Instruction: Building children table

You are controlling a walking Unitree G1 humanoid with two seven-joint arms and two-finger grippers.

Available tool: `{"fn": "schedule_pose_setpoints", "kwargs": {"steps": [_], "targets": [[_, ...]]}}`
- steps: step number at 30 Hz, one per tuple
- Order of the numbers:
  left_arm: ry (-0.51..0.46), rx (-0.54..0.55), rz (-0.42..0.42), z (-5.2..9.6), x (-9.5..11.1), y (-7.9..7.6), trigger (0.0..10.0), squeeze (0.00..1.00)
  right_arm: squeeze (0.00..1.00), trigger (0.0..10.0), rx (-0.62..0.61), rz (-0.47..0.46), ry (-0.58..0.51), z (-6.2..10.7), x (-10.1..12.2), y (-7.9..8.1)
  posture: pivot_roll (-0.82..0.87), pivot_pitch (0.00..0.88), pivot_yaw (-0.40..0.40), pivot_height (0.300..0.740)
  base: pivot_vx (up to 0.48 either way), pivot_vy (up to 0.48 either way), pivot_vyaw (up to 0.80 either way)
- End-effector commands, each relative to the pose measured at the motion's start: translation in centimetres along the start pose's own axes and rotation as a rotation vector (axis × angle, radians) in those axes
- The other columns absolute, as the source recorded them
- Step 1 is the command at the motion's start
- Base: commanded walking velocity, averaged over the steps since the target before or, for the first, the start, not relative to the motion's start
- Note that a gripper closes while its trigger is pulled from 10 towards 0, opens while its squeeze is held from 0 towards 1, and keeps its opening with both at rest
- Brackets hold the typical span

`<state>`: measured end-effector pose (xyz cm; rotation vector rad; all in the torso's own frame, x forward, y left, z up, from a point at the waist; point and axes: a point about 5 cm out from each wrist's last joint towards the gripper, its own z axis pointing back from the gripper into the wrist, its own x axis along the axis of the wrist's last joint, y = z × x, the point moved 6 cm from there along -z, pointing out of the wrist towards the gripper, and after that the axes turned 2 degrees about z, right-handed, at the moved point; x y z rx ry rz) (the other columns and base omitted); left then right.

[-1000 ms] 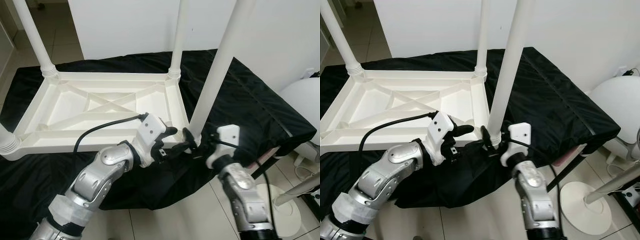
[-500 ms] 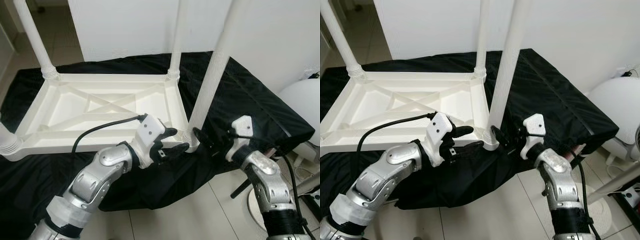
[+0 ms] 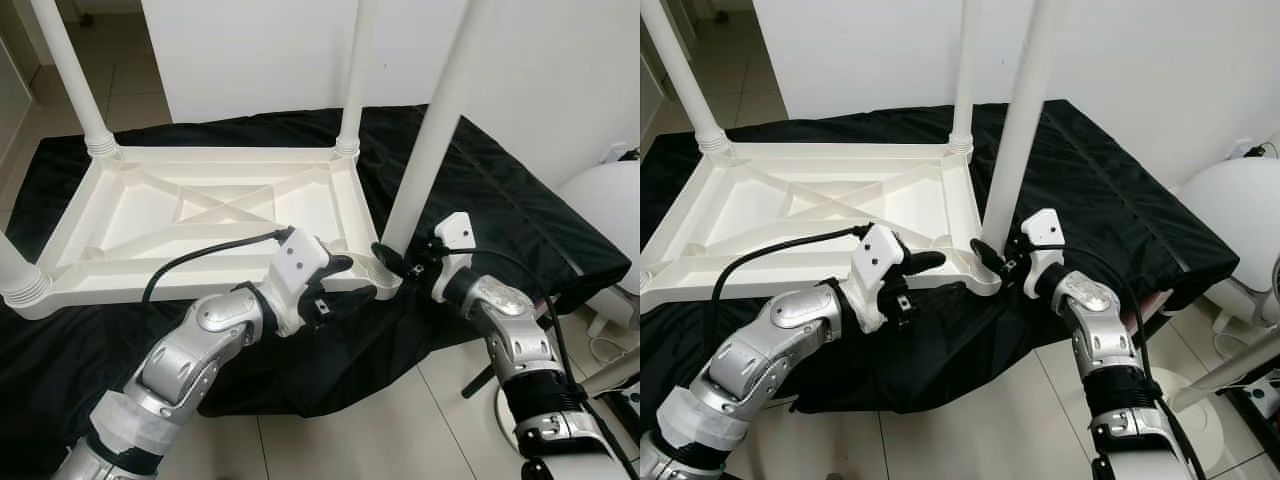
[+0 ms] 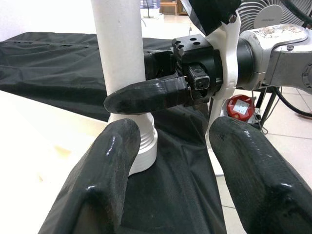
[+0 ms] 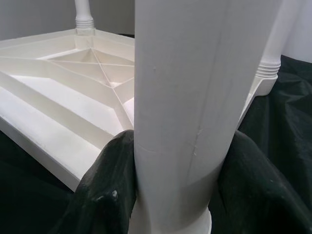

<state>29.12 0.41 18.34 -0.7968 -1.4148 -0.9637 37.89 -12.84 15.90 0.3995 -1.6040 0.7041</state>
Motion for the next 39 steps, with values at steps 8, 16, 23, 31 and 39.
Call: {"fn": "schedule_pose_setpoints", "kwargs": {"steps": [8,16,23,31,39], "targets": [[0.02,-0.084,0.006,0.5,-0.5,-1.2,10.0,0.0,0.0,10.0,0.002,0.006,0.058,0.4,-1.6,-0.1,-0.05,0.0,-0.029,0.74,0.0,0.0,0.0],[0.026,-0.077,0.011,0.6,-0.7,-1.2,10.0,0.0,0.0,10.0,-0.265,-0.049,0.067,1.4,-1.7,-2.3,-0.06,0.0,-0.032,0.74,0.0,0.0,0.0],[0.024,-0.077,0.014,0.6,-0.7,-1.2,10.0,0.0,0.0,10.0,-0.423,-0.106,0.04,1.3,-1.3,-2.2,-0.07,0.0,-0.027,0.74,0.0,0.0,0.0],[0.019,-0.075,0.037,0.5,-0.9,-1.4,10.0,0.0,0.0,10.0,-0.799,-0.238,0.04,1.8,-1.8,-0.1,-0.08,0.0,-0.02,0.74,0.0,0.0,0.0],[0.011,-0.082,0.038,0.2,-0.7,-1.4,10.0,0.0,0.0,10.0,-0.737,-0.245,0.029,0.7,-1.0,1.5,-0.09,0.0,-0.022,0.74,0.0,0.0,0.0]]}}
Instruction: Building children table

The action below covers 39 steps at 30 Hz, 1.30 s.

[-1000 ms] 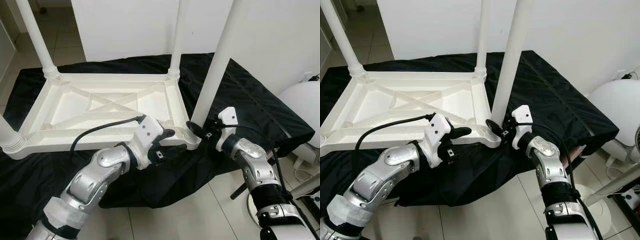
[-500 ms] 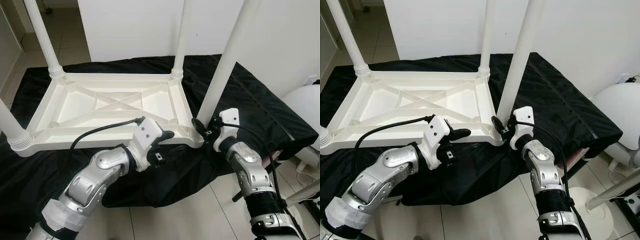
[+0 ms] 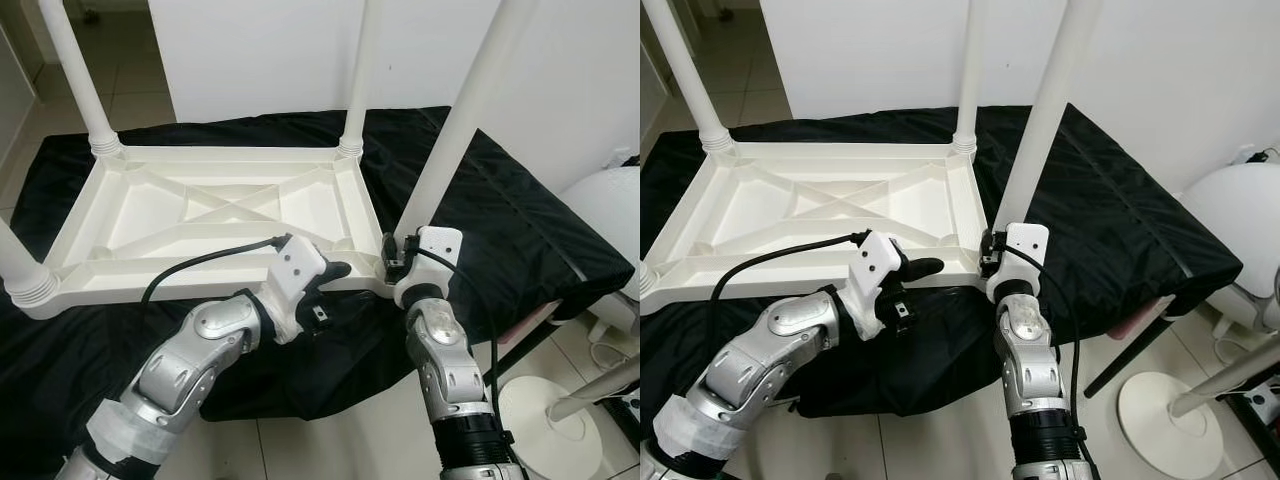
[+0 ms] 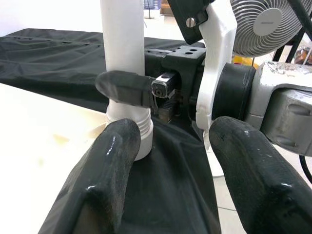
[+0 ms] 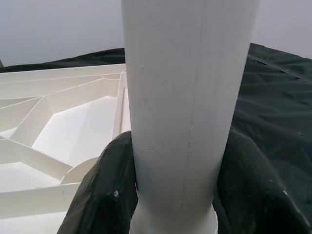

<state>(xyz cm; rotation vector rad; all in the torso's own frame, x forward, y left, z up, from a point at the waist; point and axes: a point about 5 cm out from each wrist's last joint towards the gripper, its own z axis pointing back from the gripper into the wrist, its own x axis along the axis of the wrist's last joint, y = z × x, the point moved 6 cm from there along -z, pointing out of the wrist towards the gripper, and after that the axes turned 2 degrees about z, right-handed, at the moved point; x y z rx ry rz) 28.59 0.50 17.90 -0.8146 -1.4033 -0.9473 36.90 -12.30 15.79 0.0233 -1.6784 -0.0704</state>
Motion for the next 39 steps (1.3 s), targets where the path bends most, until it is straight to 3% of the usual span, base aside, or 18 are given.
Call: {"fn": "schedule_pose_setpoints", "kwargs": {"steps": [1,2,9,20,21,22,23,24,25,27,29,39], "targets": [[0.014,-0.079,0.015,-0.1,-0.3,-0.9,10.0,0.0,0.0,10.0,-0.005,-0.019,0.05,0.4,-1.2,-0.1,-0.09,0.0,-0.022,0.74,0.0,0.0,0.0],[0.011,-0.076,0.014,-0.1,-0.3,-0.8,10.0,0.0,1.0,10.0,0.014,-0.001,0.043,0.6,-1.2,-0.3,-0.09,0.0,-0.024,0.74,0.0,0.0,0.0],[0.009,-0.069,0.013,-0.1,-0.2,-0.6,10.0,0.0,1.0,10.0,0.038,0.032,0.033,1.4,-1.3,-0.2,-0.09,0.0,-0.028,0.74,0.0,0.0,0.0],[0.007,-0.07,0.008,-0.2,-0.2,-0.6,10.0,0.0,1.0,10.0,0.047,0.03,0.012,2.1,-0.8,-2.3,-0.09,0.0,-0.024,0.74,0.0,0.0,0.0],[0.007,-0.073,0.005,-0.3,-0.2,-0.6,10.0,0.0,0.17,10.0,0.109,0.05,0.023,1.8,-0.8,-2.6,-0.09,0.0,-0.021,0.74,0.0,0.0,0.0],[0.007,-0.073,0.005,-0.3,-0.2,-0.6,10.0,0.0,0.17,10.0,0.109,0.05,0.023,1.8,-0.8,-2.6,-0.09,0.0,-0.021,0.74,0.0,0.0,0.0],[0.007,-0.075,0.004,-0.3,-0.2,-0.6,10.0,0.0,0.0,10.0,0.171,0.059,0.036,1.6,-0.8,-2.7,-0.09,0.0,-0.018,0.74,0.0,0.0,0.0],[0.007,-0.075,0.004,-0.3,-0.2,-0.6,10.0,0.0,0.0,10.0,0.171,0.059,0.036,1.6,-0.8,-2.7,-0.09,0.0,-0.018,0.74,0.0,0.0,0.0],[0.006,-0.076,0.001,-0.4,-0.1,-0.6,10.0,0.0,0.0,10.0,0.258,0.111,0.025,1.4,-0.6,-2.7,-0.09,0.0,-0.015,0.74,0.0,0.0,0.0],[0.006,-0.076,0.001,-0.4,-0.1,-0.6,10.0,0.0,0.0,10.0,0.258,0.111,0.025,1.4,-0.6,-2.7,-0.09,0.0,-0.015,0.74,0.0,0.0,0.0],[0.009,-0.079,-0.009,-0.4,-0.1,-0.5,10.0,0.0,0.0,10.0,0.416,0.209,-0.004,1.2,0.0,-2.2,-0.09,0.0,-0.014,0.74,0.0,0.0,0.0],[0.012,-0.082,-0.016,-0.4,-0.1,-0.5,10.0,0.0,0.0,10.0,0.593,0.241,-0.033,0.3,0.9,-0.9,-0.08,0.0,-0.018,0.74,0.0,0.0,0.0]]}}
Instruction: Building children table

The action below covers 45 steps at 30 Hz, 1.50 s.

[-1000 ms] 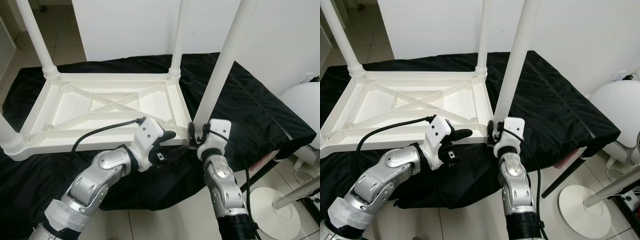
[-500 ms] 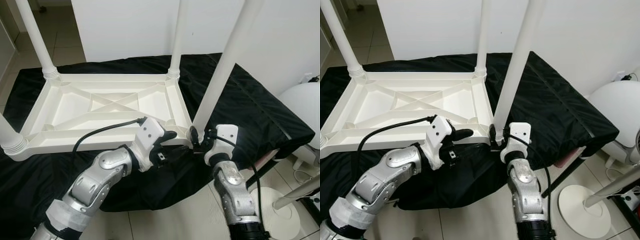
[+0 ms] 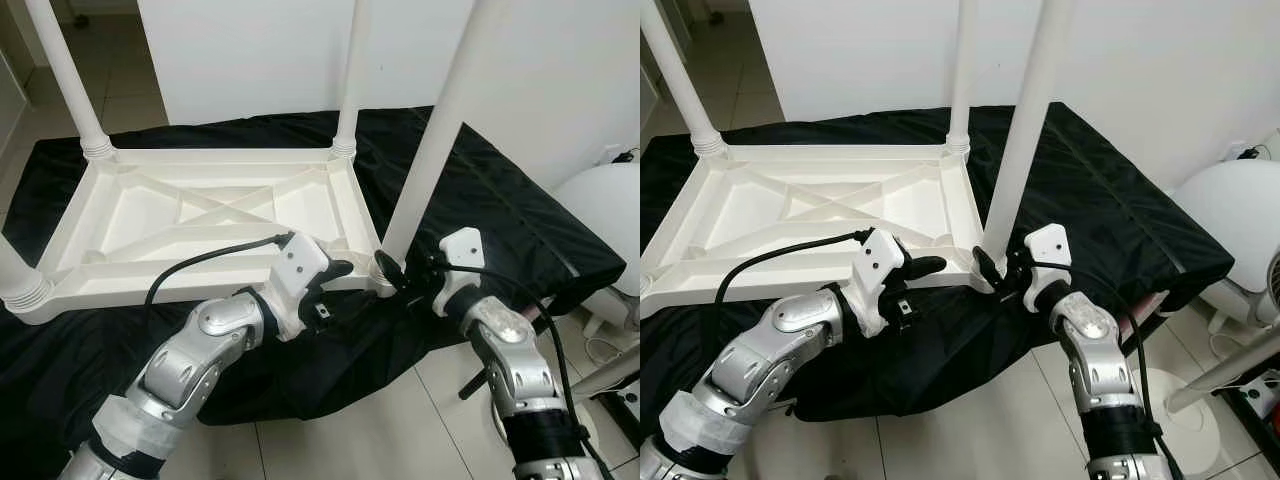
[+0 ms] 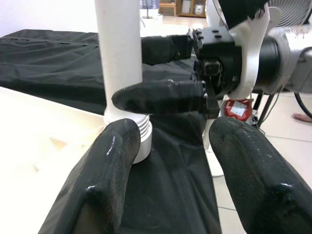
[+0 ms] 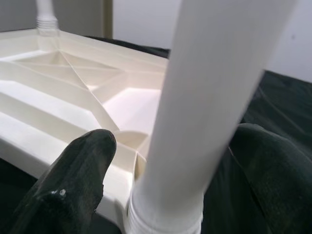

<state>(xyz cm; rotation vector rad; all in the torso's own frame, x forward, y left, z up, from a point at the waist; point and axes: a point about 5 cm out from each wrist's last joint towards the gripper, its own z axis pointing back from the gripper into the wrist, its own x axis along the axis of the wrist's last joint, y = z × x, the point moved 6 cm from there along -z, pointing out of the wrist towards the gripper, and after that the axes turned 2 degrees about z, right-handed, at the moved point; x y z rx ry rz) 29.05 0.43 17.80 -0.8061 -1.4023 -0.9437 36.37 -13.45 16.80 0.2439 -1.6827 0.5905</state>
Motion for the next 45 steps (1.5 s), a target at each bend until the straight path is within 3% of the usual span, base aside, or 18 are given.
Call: {"fn": "schedule_pose_setpoints", "kwargs": {"steps": [1,11,20,22,35,36,41,42,44,45], "targets": [[0.007,-0.087,-0.017,-0.1,0.0,-0.8,10.0,0.0,0.0,10.0,0.043,0.003,0.009,-0.4,-0.3,0.0,-0.08,0.0,-0.019,0.74,0.0,0.0,0.0],[0.002,-0.064,-0.026,0.0,0.2,-0.5,10.0,0.0,0.0,10.0,0.124,0.013,0.048,-2.2,-1.3,-0.9,-0.06,0.0,-0.031,0.74,0.0,0.0,0.0],[0.0,-0.042,-0.023,0.1,0.3,-0.3,10.0,0.0,0.0,10.0,0.205,0.025,0.116,-3.3,-3.0,0.1,-0.04,0.0,-0.038,0.74,0.0,0.0,0.0],[-0.002,-0.035,-0.025,0.2,0.4,-0.3,10.0,0.0,0.0,0.0,0.23,0.039,0.129,-3.6,-3.4,0.4,-0.03,0.0,-0.039,0.74,0.0,0.0,0.0],[0.0,-0.017,-0.032,0.4,0.5,0.1,10.0,0.0,0.0,0.0,0.24,0.014,0.133,-3.6,-4.0,0.5,-0.03,0.0,-0.045,0.74,0.0,0.0,0.0],[-0.002,-0.015,-0.032,0.4,0.5,0.1,10.0,0.0,0.0,10.0,0.216,0.001,0.13,-3.5,-4.0,0.4,-0.03,0.003,-0.048,0.74,0.0,0.0,0.0],[-0.005,-0.011,-0.028,0.3,0.6,0.1,10.0,0.0,0.0,10.0,0.133,-0.035,0.13,-3.3,-4.3,0.0,-0.03,0.006,-0.048,0.74,0.0,0.0,0.0],[0.003,-0.01,-0.026,0.3,0.4,0.0,10.0,0.0,0.0,10.0,0.065,-0.041,0.131,-3.2,-4.4,-0.5,-0.04,0.009,-0.043,0.74,0.0,0.0,0.0],[0.003,-0.01,-0.026,0.3,0.4,0.0,10.0,0.0,0.0,10.0,0.065,-0.041,0.131,-3.2,-4.4,-0.5,-0.04,0.009,-0.043,0.74,0.0,0.0,0.0],[0.016,-0.01,-0.028,0.3,0.1,0.0,10.0,0.0,0.0,10.0,-0.011,-0.056,0.128,-3.1,-4.4,-1.1,-0.04,0.011,-0.043,0.74,0.0,0.0,0.0]]}}
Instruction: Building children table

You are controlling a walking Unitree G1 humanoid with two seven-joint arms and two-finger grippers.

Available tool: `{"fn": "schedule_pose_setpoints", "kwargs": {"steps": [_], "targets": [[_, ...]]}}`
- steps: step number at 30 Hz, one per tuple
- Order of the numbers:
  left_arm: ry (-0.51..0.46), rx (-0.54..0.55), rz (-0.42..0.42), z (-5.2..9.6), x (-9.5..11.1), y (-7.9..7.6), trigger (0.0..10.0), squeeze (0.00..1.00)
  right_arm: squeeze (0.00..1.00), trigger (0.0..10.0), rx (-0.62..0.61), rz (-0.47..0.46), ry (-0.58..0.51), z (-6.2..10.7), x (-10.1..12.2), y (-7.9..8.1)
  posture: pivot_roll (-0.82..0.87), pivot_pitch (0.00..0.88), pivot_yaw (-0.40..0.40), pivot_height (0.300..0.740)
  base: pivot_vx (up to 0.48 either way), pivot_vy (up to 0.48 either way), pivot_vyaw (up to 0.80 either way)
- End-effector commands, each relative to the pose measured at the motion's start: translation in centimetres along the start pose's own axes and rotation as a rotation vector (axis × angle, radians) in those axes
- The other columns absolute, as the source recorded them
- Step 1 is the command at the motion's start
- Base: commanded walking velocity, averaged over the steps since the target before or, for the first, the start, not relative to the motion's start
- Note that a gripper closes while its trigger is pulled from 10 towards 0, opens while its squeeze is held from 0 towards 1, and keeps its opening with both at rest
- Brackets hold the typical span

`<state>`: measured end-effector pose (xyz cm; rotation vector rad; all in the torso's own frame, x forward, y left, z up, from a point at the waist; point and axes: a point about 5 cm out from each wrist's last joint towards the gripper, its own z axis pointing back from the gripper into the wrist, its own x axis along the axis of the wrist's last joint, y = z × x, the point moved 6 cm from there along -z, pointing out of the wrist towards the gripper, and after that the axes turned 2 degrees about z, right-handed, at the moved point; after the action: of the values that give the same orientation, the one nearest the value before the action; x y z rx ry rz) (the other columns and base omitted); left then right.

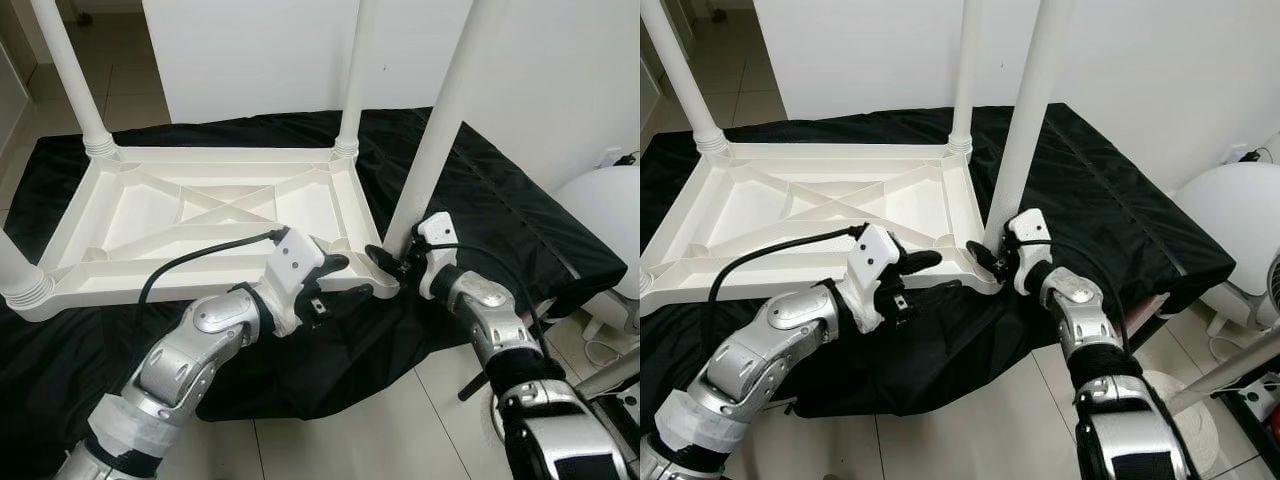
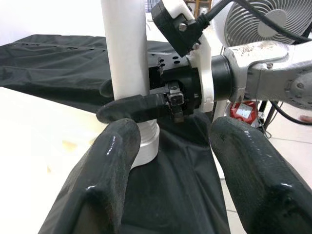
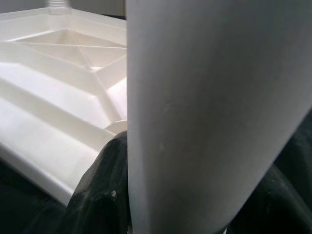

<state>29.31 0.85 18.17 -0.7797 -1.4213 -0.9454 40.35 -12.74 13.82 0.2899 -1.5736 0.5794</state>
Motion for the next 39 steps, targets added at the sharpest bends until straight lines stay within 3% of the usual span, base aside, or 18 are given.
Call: {"fn": "schedule_pose_setpoints", "kwargs": {"steps": [1,5,6,8,10,11,12,14,15,17,21,22,24,32,33,39], "targets": [[0.017,-0.028,-0.007,0.0,-0.2,-0.5,10.0,0.0,0.0,10.0,-0.05,0.001,0.037,0.4,-0.8,-0.5,-0.04,0.011,-0.043,0.74,0.0,0.0,0.0],[0.025,-0.029,-0.003,0.0,-0.4,-0.5,10.0,0.0,0.0,10.0,-0.102,-0.011,0.032,0.5,-0.8,-0.8,-0.04,0.013,-0.042,0.74,0.0,0.0,0.0],[0.023,0.007,0.024,-0.2,-0.3,0.2,10.0,0.0,0.0,10.0,-0.223,-0.067,-0.002,0.7,-0.2,-1.0,-0.06,0.024,-0.033,0.74,0.0,0.0,0.0],[0.023,0.007,0.024,-0.2,-0.3,0.2,10.0,0.0,0.0,10.0,-0.223,-0.067,-0.002,0.7,-0.2,-1.0,-0.06,0.024,-0.033,0.74,0.0,0.0,0.0],[0.029,0.062,0.076,-0.4,-0.4,1.3,10.0,0.0,0.0,10.0,-0.44,-0.17,-0.058,1.5,0.8,-0.9,-0.06,0.031,-0.027,0.74,0.0,0.0,0.0],[0.029,0.062,0.076,-0.4,-0.4,1.3,10.0,0.0,0.0,10.0,-0.44,-0.17,-0.058,1.5,0.8,-0.9,-0.06,0.031,-0.027,0.74,0.0,0.0,0.0],[0.033,0.08,0.092,-0.6,-0.5,1.6,10.0,0.0,0.0,10.0,-0.534,-0.199,-0.073,2.0,1.0,-0.9,-0.07,0.033,-0.025,0.74,0.0,0.0,0.0],[0.033,0.08,0.092,-0.6,-0.5,1.6,10.0,0.0,0.0,10.0,-0.534,-0.199,-0.073,2.0,1.0,-0.9,-0.07,0.033,-0.025,0.74,0.0,0.0,0.0],[0.027,0.095,0.07,-0.7,-0.5,1.9,10.0,0.0,0.0,10.0,-0.645,-0.25,-0.074,2.7,0.6,-0.9,-0.07,0.036,-0.019,0.74,0.0,0.0,0.0],[0.033,0.099,0.07,-0.8,-0.6,1.9,10.0,0.0,0.0,10.0,-0.686,-0.269,-0.076,3.0,0.5,-0.4,-0.07,0.036,-0.019,0.74,0.0,0.0,0.0],[0.029,0.093,0.045,-0.9,-0.7,1.6,10.0,0.0,0.0,10.0,-0.697,-0.274,-0.083,3.2,0.6,-0.3,-0.08,0.04,-0.013,0.74,0.0,0.0,0.0],[0.033,0.117,-0.006,-1.0,-1.4,1.5,10.0,0.0,0.0,10.0,-0.682,-0.276,-0.09,3.5,0.8,-0.4,-0.08,0.04,-0.017,0.74,0.0,0.0,0.0],[-0.023,0.151,-0.028,-0.8,-1.2,1.6,10.0,0.0,0.0,10.0,-0.679,-0.245,-0.091,3.8,1.1,-0.5,-0.08,0.04,-0.017,0.74,0.0,0.0,0.0],[-0.065,0.135,0.062,-0.4,-1.6,1.1,10.0,0.0,0.0,10.0,-0.672,-0.236,-0.099,4.3,1.7,-0.5,-0.07,0.04,-0.02,0.74,0.0,0.0,0.0],[-0.077,0.129,0.071,-0.3,-1.4,1.2,10.0,0.0,1.0,10.0,-0.667,-0.26,-0.124,4.8,1.9,-0.4,-0.07,0.032,-0.03,0.74,0.0,0.0,0.0],[-0.085,0.106,0.06,-0.3,-1.0,0.9,10.0,0.0,1.0,10.0,-0.593,-0.258,-0.164,5.3,2.3,-0.1,-0.06,0.023,-0.034,0.74,0.0,0.0,0.0]]}}
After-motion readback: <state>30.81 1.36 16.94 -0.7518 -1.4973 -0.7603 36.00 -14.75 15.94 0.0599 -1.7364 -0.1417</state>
